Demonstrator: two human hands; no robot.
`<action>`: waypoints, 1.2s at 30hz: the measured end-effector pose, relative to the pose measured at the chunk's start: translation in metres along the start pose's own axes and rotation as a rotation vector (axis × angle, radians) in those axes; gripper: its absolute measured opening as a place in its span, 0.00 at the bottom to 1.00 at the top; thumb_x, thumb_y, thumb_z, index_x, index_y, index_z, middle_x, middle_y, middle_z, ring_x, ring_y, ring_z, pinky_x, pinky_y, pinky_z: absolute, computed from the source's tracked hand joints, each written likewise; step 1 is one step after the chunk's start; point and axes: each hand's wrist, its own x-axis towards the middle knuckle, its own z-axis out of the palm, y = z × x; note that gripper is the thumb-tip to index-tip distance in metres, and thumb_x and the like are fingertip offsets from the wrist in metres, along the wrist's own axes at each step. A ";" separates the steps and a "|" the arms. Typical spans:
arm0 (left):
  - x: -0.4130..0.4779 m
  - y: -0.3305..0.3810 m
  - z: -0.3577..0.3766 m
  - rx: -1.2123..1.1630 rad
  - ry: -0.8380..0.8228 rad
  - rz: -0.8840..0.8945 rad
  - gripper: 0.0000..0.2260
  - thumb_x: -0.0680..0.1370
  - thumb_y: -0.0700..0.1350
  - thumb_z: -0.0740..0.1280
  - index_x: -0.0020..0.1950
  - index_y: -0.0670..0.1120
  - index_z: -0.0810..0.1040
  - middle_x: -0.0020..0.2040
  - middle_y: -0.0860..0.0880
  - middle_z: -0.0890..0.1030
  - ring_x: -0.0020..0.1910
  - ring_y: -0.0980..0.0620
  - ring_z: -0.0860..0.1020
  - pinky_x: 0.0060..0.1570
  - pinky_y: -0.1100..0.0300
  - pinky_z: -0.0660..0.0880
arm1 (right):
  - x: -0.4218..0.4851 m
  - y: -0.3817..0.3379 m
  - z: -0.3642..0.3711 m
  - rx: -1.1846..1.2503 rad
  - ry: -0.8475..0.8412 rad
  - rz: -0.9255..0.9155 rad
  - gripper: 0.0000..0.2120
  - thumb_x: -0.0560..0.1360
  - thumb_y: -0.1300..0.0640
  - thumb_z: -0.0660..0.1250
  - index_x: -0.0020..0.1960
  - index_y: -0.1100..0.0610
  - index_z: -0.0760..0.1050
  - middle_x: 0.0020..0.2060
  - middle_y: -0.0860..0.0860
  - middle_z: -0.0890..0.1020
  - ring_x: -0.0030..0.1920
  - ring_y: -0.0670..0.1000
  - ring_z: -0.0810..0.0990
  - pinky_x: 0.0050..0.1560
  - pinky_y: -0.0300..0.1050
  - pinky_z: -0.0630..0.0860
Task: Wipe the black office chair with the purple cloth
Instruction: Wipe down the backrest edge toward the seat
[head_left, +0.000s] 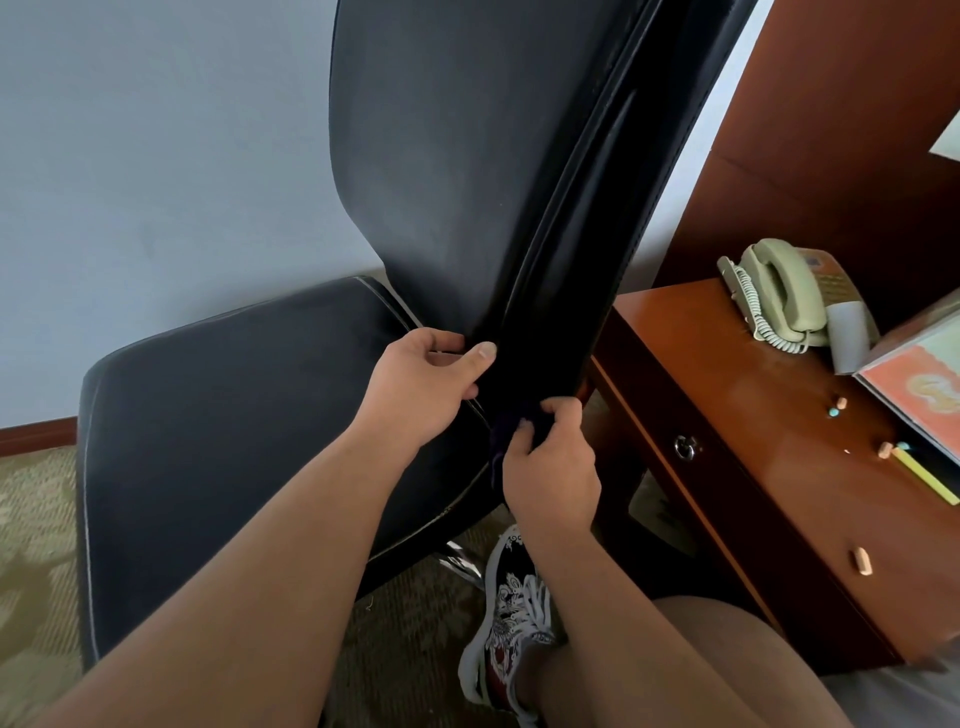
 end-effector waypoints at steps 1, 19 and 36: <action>-0.001 0.000 0.001 -0.002 0.003 0.002 0.17 0.75 0.57 0.73 0.60 0.51 0.79 0.46 0.56 0.85 0.41 0.61 0.85 0.53 0.54 0.82 | 0.000 0.000 0.001 -0.005 0.000 0.009 0.09 0.81 0.50 0.61 0.52 0.42 0.60 0.42 0.46 0.80 0.38 0.48 0.81 0.37 0.50 0.80; 0.005 0.006 -0.015 0.118 -0.093 0.082 0.08 0.81 0.49 0.68 0.55 0.52 0.86 0.42 0.57 0.86 0.40 0.63 0.82 0.41 0.68 0.77 | -0.004 -0.076 -0.032 0.530 0.219 -0.287 0.10 0.79 0.53 0.70 0.58 0.50 0.74 0.44 0.40 0.80 0.46 0.38 0.81 0.41 0.30 0.78; 0.010 0.000 -0.016 0.274 -0.195 0.056 0.32 0.74 0.25 0.56 0.71 0.51 0.77 0.62 0.52 0.82 0.60 0.56 0.80 0.58 0.65 0.76 | -0.006 -0.021 0.006 0.196 0.014 -0.160 0.14 0.75 0.48 0.71 0.49 0.41 0.64 0.43 0.45 0.80 0.43 0.50 0.82 0.41 0.52 0.81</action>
